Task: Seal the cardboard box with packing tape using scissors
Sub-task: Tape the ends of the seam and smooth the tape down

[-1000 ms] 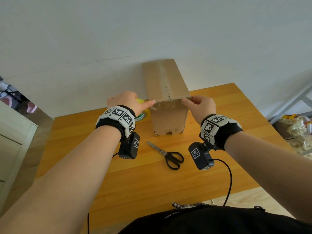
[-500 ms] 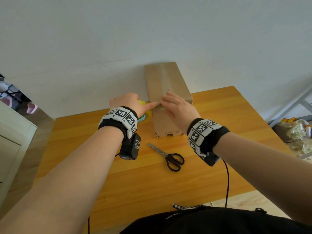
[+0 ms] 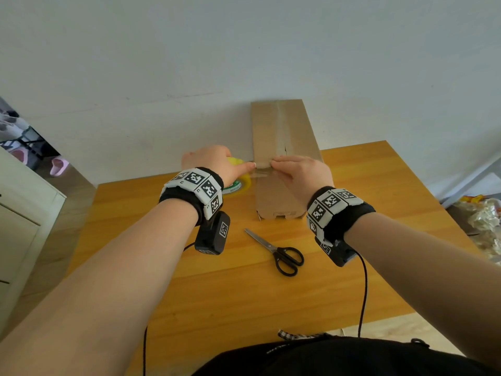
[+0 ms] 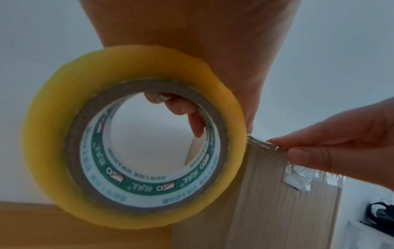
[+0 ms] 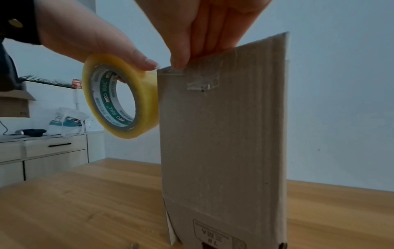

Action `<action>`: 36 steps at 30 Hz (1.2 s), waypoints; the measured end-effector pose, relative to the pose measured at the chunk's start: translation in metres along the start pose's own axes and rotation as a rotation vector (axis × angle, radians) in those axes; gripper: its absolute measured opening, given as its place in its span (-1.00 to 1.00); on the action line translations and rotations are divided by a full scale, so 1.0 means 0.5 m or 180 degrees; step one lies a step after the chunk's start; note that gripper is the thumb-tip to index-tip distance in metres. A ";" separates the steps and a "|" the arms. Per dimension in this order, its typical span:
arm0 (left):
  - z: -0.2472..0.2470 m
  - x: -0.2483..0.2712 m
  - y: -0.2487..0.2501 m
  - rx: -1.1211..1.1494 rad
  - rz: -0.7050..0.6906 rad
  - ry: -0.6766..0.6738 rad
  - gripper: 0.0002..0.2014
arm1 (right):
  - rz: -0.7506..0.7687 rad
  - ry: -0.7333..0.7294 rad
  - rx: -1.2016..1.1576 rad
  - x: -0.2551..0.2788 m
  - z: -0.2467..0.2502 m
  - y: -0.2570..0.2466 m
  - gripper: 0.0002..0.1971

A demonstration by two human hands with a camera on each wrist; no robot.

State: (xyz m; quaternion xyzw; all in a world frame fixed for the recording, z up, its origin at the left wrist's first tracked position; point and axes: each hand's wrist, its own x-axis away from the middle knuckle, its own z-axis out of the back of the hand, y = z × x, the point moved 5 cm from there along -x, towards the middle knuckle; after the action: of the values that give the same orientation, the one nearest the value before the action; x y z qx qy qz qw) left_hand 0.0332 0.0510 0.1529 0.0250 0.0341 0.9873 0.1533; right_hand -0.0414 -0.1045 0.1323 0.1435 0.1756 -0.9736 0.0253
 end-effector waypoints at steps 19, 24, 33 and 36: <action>-0.013 -0.016 -0.022 0.0314 -0.0466 0.0116 -0.56 | -0.0081 0.0353 0.0331 -0.011 -0.001 -0.027 -0.81; -0.018 -0.021 -0.030 0.0480 -0.0486 -0.0013 -0.67 | -0.0225 0.0153 0.0493 -0.013 -0.003 -0.033 -0.61; -0.020 -0.022 -0.045 0.0526 -0.0480 -0.0183 -0.52 | -0.0500 0.0064 0.0702 -0.025 -0.010 -0.039 -0.66; -0.013 -0.023 -0.048 0.0384 -0.0413 -0.0197 -0.45 | -0.0542 0.0037 0.0638 -0.025 -0.008 -0.038 -0.66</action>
State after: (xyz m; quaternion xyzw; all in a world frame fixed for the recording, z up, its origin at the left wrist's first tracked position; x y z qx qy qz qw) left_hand 0.0508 0.0700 0.1439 0.0624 0.0904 0.9702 0.2162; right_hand -0.0304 -0.0854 0.1388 0.1355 0.0891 -0.9841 -0.0730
